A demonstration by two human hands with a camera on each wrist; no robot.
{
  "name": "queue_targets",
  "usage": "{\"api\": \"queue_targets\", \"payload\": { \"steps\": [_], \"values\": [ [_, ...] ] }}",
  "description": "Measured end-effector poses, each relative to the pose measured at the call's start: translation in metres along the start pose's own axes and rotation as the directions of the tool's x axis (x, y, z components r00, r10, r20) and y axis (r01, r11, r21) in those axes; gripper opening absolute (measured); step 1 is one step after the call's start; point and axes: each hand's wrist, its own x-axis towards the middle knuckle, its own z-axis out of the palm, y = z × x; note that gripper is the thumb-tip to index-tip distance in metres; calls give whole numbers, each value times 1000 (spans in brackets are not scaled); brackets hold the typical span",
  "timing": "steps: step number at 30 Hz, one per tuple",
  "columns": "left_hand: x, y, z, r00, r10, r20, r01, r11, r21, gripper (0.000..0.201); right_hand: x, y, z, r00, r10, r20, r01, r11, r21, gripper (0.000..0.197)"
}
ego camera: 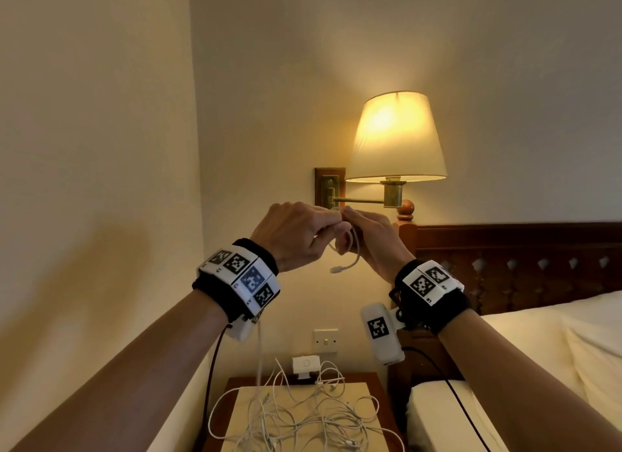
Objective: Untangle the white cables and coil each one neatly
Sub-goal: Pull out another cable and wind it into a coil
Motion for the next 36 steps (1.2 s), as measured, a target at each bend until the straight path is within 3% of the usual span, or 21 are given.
{"api": "queue_targets", "payload": {
  "steps": [3, 8, 14, 17, 21, 25, 31, 36],
  "values": [
    [5, 0, 1, 998, -54, -39, 53, 998, -25, 37, -6, 0, 6, 999, 31, 22, -34, 994, 102, 38],
    [8, -5, 6, 965, -261, 5, 261, 963, -74, 24, -12, -5, 13, 995, 84, 50, -95, 957, 273, 36],
    [7, -3, 15, 928, -369, 44, 370, 905, -211, 36, -19, -5, 16, 991, 111, 74, -132, 894, 429, 33],
    [-1, 0, 20, 895, -442, 55, 430, 827, -362, 41, -26, 1, 14, 984, 132, 121, -175, 854, 489, 32],
    [-19, 6, 30, 840, -530, 117, 517, 717, -468, 43, -36, 13, 12, 973, 180, 142, -225, 869, 441, 33],
    [-38, 14, 41, 794, -585, 168, 557, 587, -588, 34, -40, 25, 9, 968, 198, 156, -244, 888, 390, 34],
    [-49, 26, 42, 789, -560, 253, 546, 451, -706, 27, -40, 26, 3, 948, 252, 193, -305, 889, 341, 38],
    [-39, 34, 34, 723, -620, 305, 583, 309, -751, 21, -44, 26, 8, 942, 272, 197, -332, 836, 436, 37]
  ]
}}
